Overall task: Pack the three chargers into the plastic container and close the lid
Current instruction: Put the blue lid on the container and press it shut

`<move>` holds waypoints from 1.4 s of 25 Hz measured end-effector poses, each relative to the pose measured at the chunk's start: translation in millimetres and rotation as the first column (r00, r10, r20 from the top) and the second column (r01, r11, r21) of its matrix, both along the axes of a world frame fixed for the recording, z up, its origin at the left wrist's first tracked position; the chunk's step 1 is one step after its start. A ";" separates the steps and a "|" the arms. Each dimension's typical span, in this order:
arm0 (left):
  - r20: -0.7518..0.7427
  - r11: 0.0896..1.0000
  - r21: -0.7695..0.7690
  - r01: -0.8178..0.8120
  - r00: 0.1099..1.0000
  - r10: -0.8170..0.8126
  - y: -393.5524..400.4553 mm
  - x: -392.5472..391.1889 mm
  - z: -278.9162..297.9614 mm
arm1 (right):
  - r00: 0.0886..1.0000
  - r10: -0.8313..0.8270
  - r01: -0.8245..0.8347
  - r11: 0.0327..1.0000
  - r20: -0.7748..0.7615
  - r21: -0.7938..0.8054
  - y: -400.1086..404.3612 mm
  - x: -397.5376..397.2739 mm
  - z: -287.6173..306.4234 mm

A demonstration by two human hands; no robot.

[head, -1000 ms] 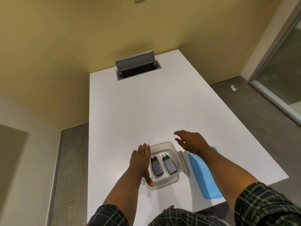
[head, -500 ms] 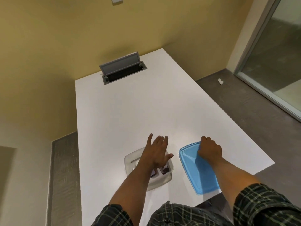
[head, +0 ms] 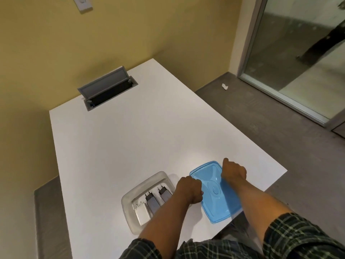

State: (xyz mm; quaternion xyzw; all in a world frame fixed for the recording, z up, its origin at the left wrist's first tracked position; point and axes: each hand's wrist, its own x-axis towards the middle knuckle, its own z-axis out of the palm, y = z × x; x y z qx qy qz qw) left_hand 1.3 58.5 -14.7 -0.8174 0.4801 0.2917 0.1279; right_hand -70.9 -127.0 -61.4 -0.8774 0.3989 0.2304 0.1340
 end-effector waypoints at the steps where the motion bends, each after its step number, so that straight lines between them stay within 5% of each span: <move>1: -0.019 1.000 0.015 -0.010 1.000 0.010 -1.5 -3.1 -3.5 | 1.000 -0.003 0.003 1.000 0.013 0.014 -2.1 -1.4 -1.4; 9: -0.133 0.991 0.020 -0.130 0.982 0.132 -16.2 0.9 -7.7 | 0.954 -0.156 0.137 0.986 0.254 0.094 -21.8 2.5 7.7; 14: -0.313 0.903 -0.230 -0.363 0.906 0.284 -17.2 33.1 13.7 | 0.845 -0.245 0.188 0.968 0.475 0.166 -28.1 24.6 32.1; 17: -0.534 0.667 -0.455 -0.589 0.780 0.325 -12.2 48.4 30.3 | 0.737 -0.210 0.138 0.977 0.642 0.162 -19.2 40.1 49.2; 19: -0.632 0.469 -0.452 -0.759 0.643 0.432 -11.8 57.4 40.4 | 0.676 -0.156 0.061 0.986 0.720 0.156 -8.7 50.2 60.9; 23: -0.900 -0.024 -0.036 -0.999 0.022 0.435 -3.4 90.1 61.0 | 0.544 0.122 -0.183 0.983 0.830 -0.025 14.8 60.8 81.6; 25: -0.926 -0.176 0.073 -0.982 -0.132 0.353 10.9 107.4 68.0 | 0.437 0.390 -0.365 0.900 0.810 -0.236 27.0 63.2 84.0; 28: -0.942 -0.355 0.109 -0.928 -0.211 0.263 33.4 118.8 71.4 | 0.351 0.610 -0.528 0.755 0.711 -0.387 46.5 67.4 84.3; 31: -0.937 -0.401 0.113 -0.909 -0.232 0.262 58.2 122.0 75.7 | 0.292 0.670 -0.632 0.670 0.682 -0.388 62.1 69.0 82.2; 33: -0.945 -0.392 0.128 -0.911 -0.232 0.231 78.4 124.2 77.4 | 0.333 0.570 -0.593 0.746 0.752 -0.303 70.2 69.4 81.6; 35: -0.945 -0.378 0.122 -0.918 -0.224 0.237 100.9 125.5 77.2 | 0.411 0.314 -0.356 0.919 0.856 -0.167 74.9 73.7 77.8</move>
